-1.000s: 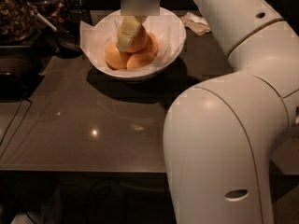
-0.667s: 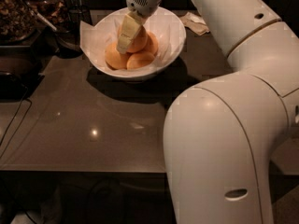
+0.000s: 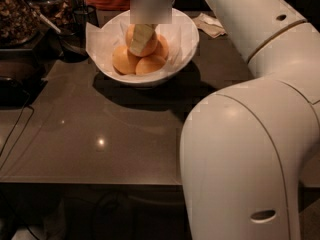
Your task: Pick orange from white bowl
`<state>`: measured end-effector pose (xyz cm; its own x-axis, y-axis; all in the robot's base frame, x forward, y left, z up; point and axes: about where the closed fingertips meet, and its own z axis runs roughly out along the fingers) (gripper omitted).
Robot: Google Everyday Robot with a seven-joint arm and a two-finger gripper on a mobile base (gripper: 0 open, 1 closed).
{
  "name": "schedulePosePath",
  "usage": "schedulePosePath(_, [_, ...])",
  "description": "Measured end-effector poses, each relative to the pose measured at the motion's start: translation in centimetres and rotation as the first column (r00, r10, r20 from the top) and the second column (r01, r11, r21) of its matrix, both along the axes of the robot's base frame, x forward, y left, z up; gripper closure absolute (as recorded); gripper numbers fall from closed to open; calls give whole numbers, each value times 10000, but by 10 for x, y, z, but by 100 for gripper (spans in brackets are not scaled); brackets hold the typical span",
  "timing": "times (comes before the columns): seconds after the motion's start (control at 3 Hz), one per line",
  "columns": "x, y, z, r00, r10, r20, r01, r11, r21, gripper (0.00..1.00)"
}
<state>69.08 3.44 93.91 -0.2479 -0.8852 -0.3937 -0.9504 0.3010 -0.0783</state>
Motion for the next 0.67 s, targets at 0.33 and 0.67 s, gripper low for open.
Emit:
schedulePosePath(0.33, [0, 0, 0, 10000, 0, 3, 0, 10000, 5, 82])
schedulePosePath(0.67, [-1, -1, 12, 9996, 36, 265, -50, 9986, 526, 100])
